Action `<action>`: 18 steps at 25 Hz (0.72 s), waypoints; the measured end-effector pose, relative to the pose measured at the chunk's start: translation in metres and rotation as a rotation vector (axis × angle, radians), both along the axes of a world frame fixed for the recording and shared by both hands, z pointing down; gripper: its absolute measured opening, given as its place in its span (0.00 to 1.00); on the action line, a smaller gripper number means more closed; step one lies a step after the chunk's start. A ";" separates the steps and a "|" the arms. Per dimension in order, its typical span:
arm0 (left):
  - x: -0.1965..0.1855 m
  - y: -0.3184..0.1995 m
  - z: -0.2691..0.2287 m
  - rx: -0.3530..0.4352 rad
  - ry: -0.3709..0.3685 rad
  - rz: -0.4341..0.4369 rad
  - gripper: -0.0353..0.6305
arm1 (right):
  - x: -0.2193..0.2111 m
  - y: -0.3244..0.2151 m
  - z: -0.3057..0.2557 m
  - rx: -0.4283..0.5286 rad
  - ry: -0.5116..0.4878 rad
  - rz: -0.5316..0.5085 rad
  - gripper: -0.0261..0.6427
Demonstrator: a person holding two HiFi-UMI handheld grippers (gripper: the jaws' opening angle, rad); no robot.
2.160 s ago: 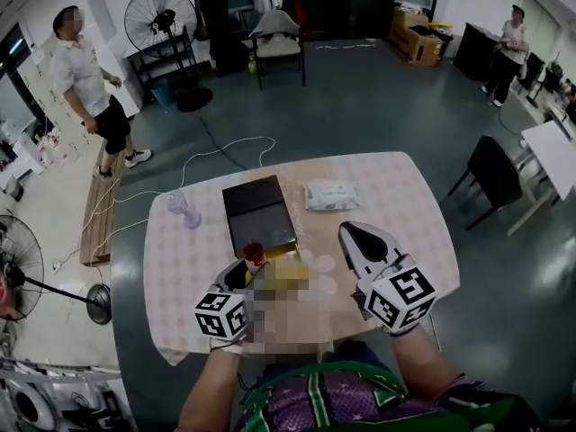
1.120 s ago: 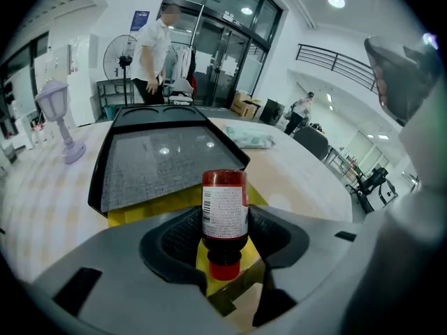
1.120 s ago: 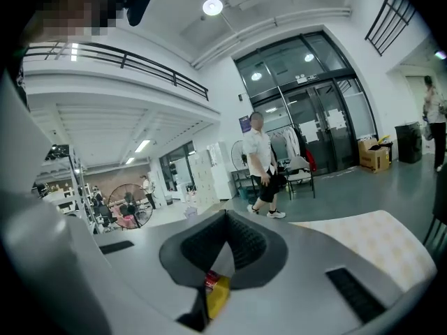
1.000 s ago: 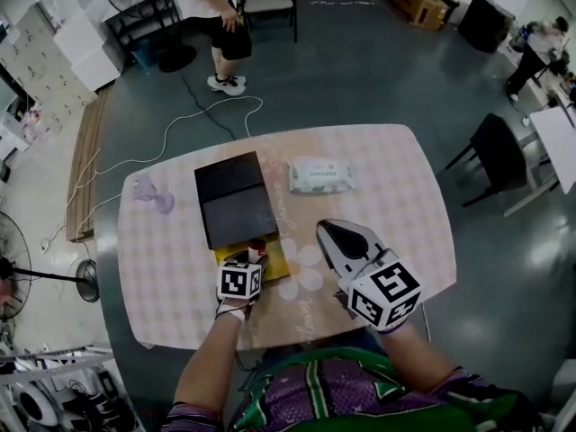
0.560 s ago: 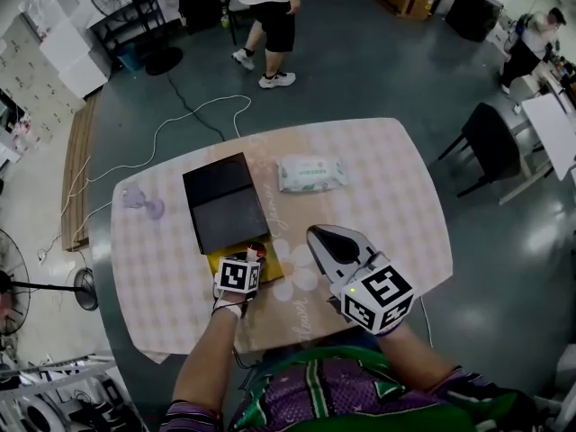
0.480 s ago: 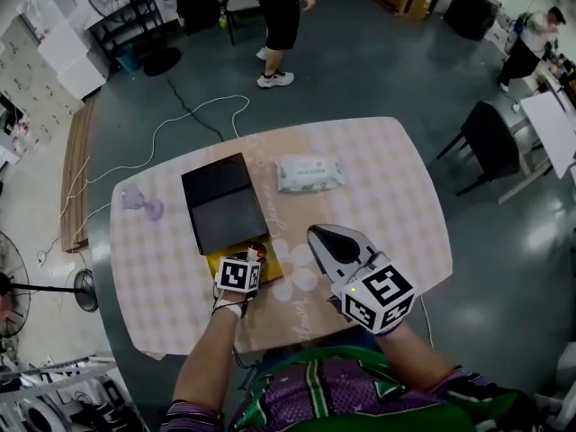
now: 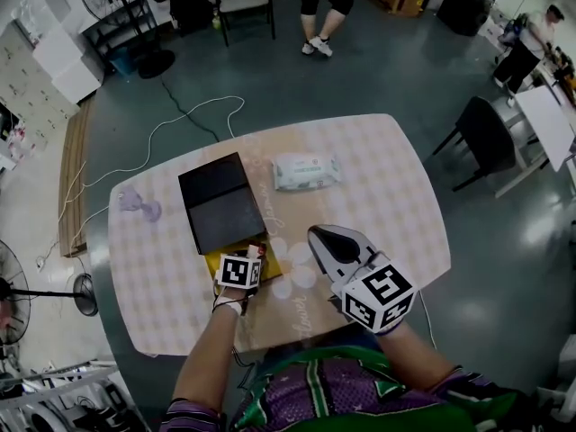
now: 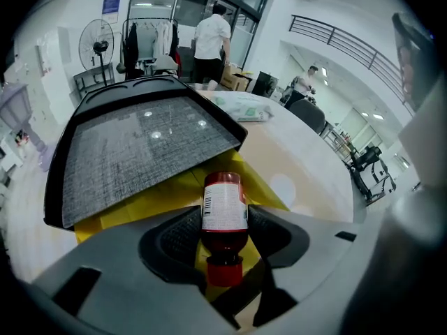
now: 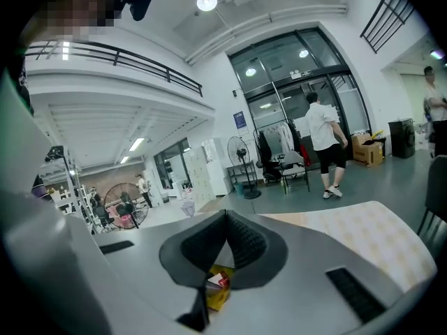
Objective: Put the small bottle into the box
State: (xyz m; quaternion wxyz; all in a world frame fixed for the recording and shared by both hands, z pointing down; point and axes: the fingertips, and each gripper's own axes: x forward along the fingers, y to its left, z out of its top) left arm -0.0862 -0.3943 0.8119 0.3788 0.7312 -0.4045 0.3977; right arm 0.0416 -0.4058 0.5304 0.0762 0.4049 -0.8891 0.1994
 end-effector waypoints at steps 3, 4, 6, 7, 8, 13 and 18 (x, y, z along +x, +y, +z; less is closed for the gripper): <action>-0.002 0.003 -0.003 0.010 -0.009 0.007 0.41 | -0.001 0.005 -0.003 0.008 -0.001 0.008 0.05; -0.002 0.003 -0.004 0.015 -0.008 0.010 0.41 | -0.001 0.006 -0.004 0.010 -0.002 0.011 0.05; -0.002 0.006 -0.009 0.029 -0.004 0.015 0.42 | -0.001 0.011 -0.005 0.014 -0.001 0.016 0.05; -0.001 0.008 -0.012 0.037 -0.002 0.017 0.42 | 0.000 0.013 -0.006 0.015 0.000 0.018 0.05; -0.001 0.010 -0.015 0.044 0.001 0.019 0.43 | 0.000 0.016 -0.007 0.017 0.000 0.020 0.05; 0.000 0.019 -0.036 0.097 0.016 0.034 0.43 | 0.001 0.029 -0.015 0.034 -0.003 0.038 0.05; -0.003 0.032 -0.062 0.160 0.031 0.028 0.43 | 0.002 0.047 -0.023 0.053 0.004 0.055 0.05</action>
